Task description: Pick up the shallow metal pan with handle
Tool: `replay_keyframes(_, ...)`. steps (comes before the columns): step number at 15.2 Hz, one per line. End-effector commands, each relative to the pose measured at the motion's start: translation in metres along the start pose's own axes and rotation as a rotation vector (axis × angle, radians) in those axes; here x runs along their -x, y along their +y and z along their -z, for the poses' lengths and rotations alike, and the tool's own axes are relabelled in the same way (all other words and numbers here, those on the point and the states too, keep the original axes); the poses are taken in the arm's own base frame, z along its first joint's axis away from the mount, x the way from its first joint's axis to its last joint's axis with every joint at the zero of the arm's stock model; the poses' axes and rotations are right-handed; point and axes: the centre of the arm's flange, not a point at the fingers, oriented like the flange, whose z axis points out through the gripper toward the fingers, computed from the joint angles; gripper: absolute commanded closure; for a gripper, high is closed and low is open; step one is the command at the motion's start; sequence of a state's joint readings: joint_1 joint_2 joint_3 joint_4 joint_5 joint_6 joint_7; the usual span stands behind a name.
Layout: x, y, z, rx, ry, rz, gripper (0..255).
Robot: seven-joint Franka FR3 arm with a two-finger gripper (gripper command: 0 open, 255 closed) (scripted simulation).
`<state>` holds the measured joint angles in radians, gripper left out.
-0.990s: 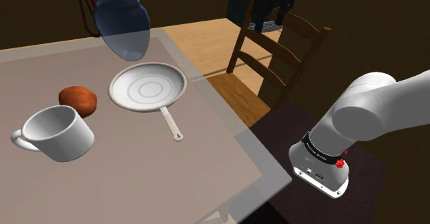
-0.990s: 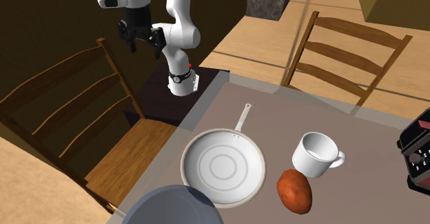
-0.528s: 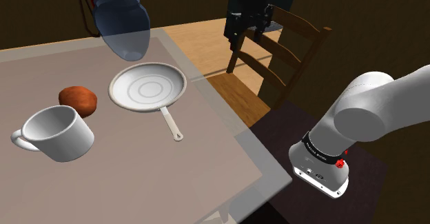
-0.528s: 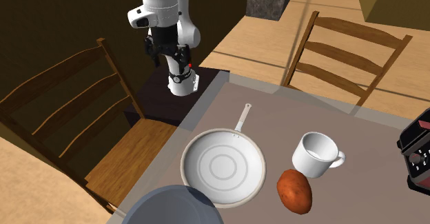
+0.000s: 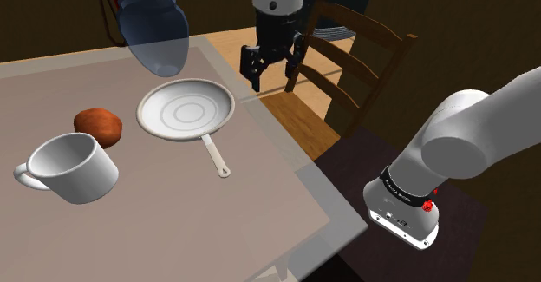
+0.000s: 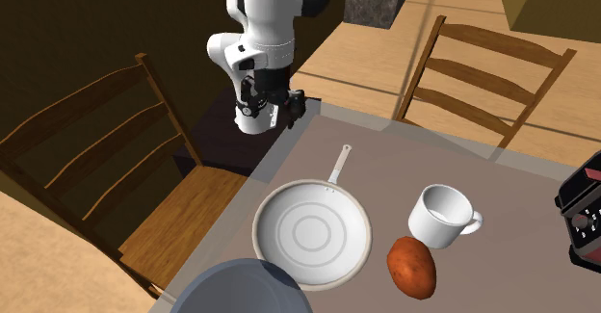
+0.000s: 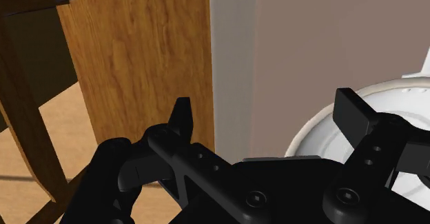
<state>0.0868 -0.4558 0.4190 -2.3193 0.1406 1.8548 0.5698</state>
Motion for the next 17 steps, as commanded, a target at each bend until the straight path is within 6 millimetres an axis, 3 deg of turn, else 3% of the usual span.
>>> replay_keyframes(1, -0.001, -0.025, -0.011, -0.003, -0.001, -0.008, 0)
replay_keyframes(13, -0.013, -0.171, -0.068, -0.015, -0.006, -0.048, 0)
replay_keyframes(17, -0.014, -0.174, -0.084, -0.015, -0.006, -0.049, 0)
